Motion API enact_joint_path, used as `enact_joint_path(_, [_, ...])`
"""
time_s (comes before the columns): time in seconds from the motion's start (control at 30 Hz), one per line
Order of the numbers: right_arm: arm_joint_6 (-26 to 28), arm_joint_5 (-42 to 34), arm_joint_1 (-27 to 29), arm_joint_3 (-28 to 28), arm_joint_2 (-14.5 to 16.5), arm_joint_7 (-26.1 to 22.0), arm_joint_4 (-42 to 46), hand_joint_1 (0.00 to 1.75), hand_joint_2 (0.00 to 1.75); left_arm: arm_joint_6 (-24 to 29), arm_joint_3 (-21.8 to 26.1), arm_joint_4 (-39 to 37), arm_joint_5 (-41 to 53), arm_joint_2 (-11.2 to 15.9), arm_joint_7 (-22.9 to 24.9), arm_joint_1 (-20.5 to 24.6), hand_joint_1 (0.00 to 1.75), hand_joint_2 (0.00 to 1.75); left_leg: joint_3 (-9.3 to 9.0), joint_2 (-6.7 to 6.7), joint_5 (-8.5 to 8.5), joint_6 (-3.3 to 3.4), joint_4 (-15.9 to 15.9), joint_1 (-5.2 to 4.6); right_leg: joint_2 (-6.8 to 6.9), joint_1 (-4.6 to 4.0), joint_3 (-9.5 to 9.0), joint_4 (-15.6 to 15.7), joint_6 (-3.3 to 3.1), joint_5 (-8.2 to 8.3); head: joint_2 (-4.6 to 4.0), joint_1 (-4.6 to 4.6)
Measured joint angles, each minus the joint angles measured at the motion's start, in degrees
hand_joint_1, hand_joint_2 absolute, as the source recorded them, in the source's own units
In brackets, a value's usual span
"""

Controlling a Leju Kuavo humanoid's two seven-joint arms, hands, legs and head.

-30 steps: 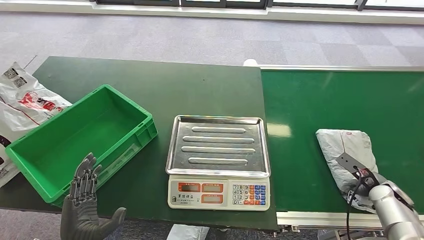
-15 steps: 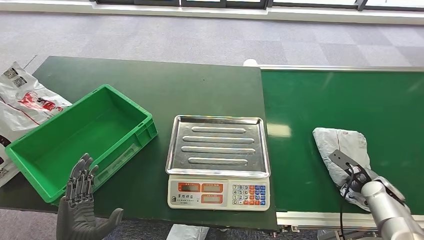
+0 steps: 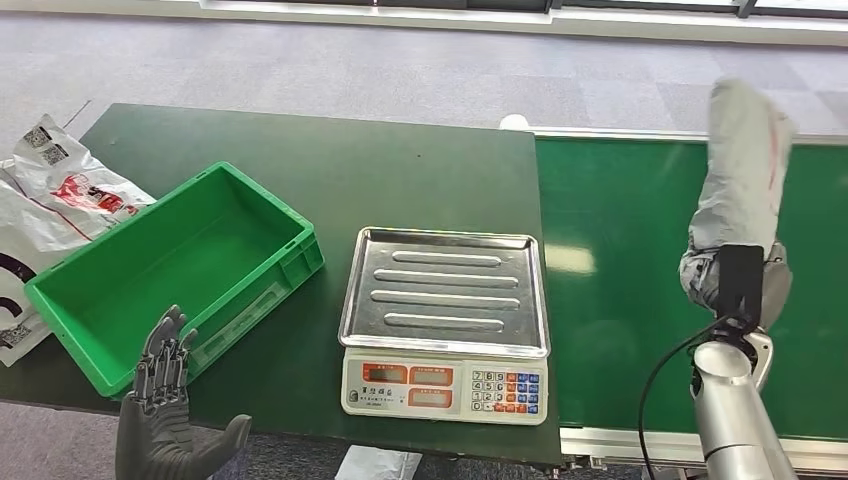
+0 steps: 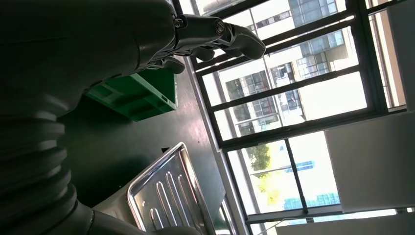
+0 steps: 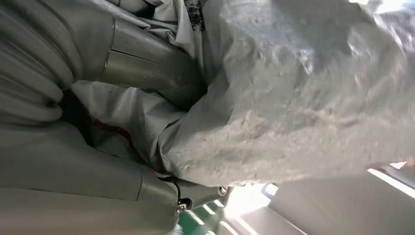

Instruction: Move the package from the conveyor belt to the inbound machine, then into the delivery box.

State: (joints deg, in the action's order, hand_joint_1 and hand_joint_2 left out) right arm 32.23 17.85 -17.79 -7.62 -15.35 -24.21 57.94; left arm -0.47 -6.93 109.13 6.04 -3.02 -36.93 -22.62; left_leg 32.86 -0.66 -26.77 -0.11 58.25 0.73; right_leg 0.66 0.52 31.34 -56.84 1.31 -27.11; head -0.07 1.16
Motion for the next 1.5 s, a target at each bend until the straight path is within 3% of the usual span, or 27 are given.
enact_joint_path(0.1, [3.96,-2.2,3.89,0.39,1.7,0.08,12.95,1.75,1.75,0.98,0.0,-0.79,0.15,-0.34,-0.7,0.12,0.0,1.75,0.08,-0.04,-0.04,-0.06,-0.07,0.0,0.05,0.01,0.1,-0.01,-0.11,-0.09,0.0,0.0])
enact_joint_path(0.2, [5.1,-3.09,5.98,0.77,2.32,-0.03,20.14,1.75,1.75,1.21,0.0,-1.36,0.15,-0.46,-0.92,0.24,0.0,1.75,0.11,0.06,-0.09,-0.14,-0.09,0.0,-0.04,0.01,0.19,-0.02,-0.15,-0.11,0.0,0.0])
enact_joint_path(0.53, [5.69,-6.39,8.75,3.38,2.58,-2.11,28.3,1.75,1.75,1.7,-0.13,-3.12,-0.64,-0.49,-1.64,1.14,0.0,1.75,0.11,0.14,-0.08,-0.16,-0.08,-0.01,-0.13,0.03,0.2,-0.03,-0.14,-0.09,0.0,-0.01])
enact_joint_path(0.6, [1.25,-5.91,8.78,4.9,2.4,-1.61,29.07,1.75,1.75,2.14,-0.4,-3.66,-1.03,-0.26,-2.08,1.47,0.0,1.75,0.13,0.16,-0.08,-0.17,-0.08,-0.02,-0.17,0.03,0.22,-0.08,-0.14,-0.09,0.0,-0.01])
enact_joint_path(0.73, [-20.99,8.5,6.84,14.16,-0.3,5.76,31.09,1.75,1.75,1.43,-1.33,-5.75,-1.49,0.89,-2.93,3.61,0.0,1.75,0.1,0.39,-0.07,-0.26,-0.08,-0.02,-0.46,0.0,0.35,-0.16,-0.18,-0.07,0.0,-0.01])
enact_joint_path(0.8, [-28.17,14.09,5.73,20.03,-1.31,8.38,31.81,1.75,1.75,1.04,-1.84,-6.84,-1.54,1.37,-3.08,4.8,0.0,1.75,0.1,0.32,0.0,-0.33,-0.08,0.01,-0.38,-0.03,0.39,-0.17,-0.22,-0.06,0.0,0.01])
enact_joint_path(0.93, [-29.03,15.86,4.78,26.01,-2.32,9.61,32.54,1.75,1.75,1.0,-2.27,-8.15,-1.56,1.93,-3.17,5.52,0.0,1.75,0.2,0.1,0.07,-0.34,-0.08,0.03,-0.12,-0.03,0.4,-0.24,-0.24,-0.07,0.0,0.0])
enact_joint_path(1.13, [-29.18,16.13,4.28,28.71,-3.27,9.55,32.82,1.75,1.75,1.0,-2.45,-9.0,-1.56,2.37,-3.18,5.86,0.0,1.75,0.23,0.18,0.04,-0.37,-0.08,0.0,-0.22,0.02,0.46,-0.24,-0.24,-0.06,0.0,0.0])
enact_joint_path(1.23, [-32.31,18.4,3.4,30.49,-3.43,10.09,32.81,1.75,1.75,1.06,-2.89,-9.24,-1.35,2.54,-3.2,5.85,0.0,1.75,0.27,0.24,0.04,-0.37,-0.09,0.0,-0.23,0.01,0.48,-0.25,-0.24,-0.06,0.0,0.0])
enact_joint_path(1.43, [-36.34,27.78,-1.03,36.86,0.1,15.18,30.09,1.75,1.75,1.3,-4.04,-9.17,-0.68,2.53,-2.97,5.38,0.0,1.75,0.28,0.29,0.08,-0.44,-0.09,0.01,-0.33,-0.01,0.59,-0.36,-0.26,-0.06,0.0,0.0])
enact_joint_path(1.5, [-37.19,28.91,-2.56,38.67,2.02,15.74,28.71,0.87,1.75,1.31,-4.44,-8.97,-0.34,2.42,-2.51,5.39,0.0,1.75,0.3,0.28,0.1,-0.47,-0.09,0.01,-0.33,-0.01,0.61,-0.41,-0.27,-0.05,0.0,0.0])
